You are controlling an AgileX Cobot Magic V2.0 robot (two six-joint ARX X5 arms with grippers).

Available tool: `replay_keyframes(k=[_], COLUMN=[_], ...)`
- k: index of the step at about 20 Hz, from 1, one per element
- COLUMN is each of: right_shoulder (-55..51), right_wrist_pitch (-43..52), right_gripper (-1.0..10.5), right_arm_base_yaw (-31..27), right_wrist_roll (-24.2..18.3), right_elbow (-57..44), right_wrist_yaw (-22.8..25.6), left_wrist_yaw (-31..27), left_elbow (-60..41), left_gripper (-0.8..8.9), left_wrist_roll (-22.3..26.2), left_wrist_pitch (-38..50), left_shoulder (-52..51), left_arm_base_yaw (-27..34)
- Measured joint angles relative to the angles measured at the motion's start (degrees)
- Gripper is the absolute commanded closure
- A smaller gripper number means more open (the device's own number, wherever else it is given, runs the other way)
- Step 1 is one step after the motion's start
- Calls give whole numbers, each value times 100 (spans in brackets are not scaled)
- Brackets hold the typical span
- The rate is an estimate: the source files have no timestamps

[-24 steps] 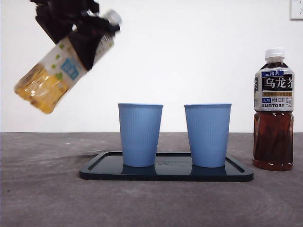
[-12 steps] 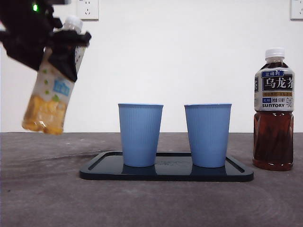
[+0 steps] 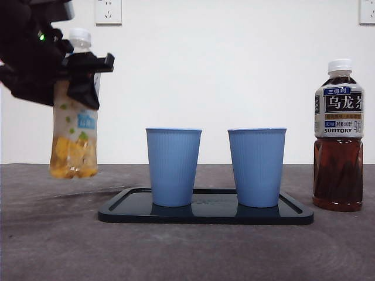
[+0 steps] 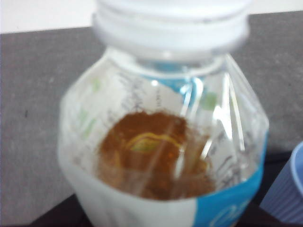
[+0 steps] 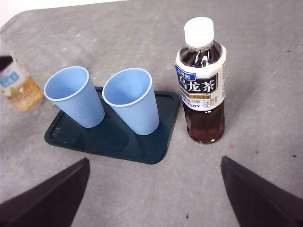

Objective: Pour the drink into the cup

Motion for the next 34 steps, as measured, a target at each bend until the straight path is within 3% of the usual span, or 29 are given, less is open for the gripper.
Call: replay_keyframes(k=[8, 17, 19, 21, 23, 27, 34], right_shoulder=[0, 0, 0, 0, 0, 0, 0], right_wrist_pitch=[-17, -37, -39, -39, -39, -42, -42], right_gripper=[504, 504, 504, 504, 504, 504, 504], right_arm_base_yaw=[0, 0, 0, 0, 0, 0, 0], right_wrist_roll=[2, 2, 2, 2, 2, 2, 2], right_elbow=[0, 0, 0, 0, 0, 0, 0], right_wrist_yaw=[0, 0, -2, 0, 0, 0, -7], left_wrist_yaw=[0, -2, -2, -2, -4, -7, -7], left_elbow=[-326, -332, -332, -332, -332, -330, -295], left_gripper=[703, 688, 610, 397, 277, 273, 274], left_wrist_roll=[-61, -68, -70, -98, -114, -131, -170], left_wrist_pitch=[699, 750, 748, 745, 828, 719, -776], left_shoulder=[98, 629, 629, 629, 590, 271, -1419], left_arm_base_yaw=[0, 0, 0, 0, 0, 0, -238])
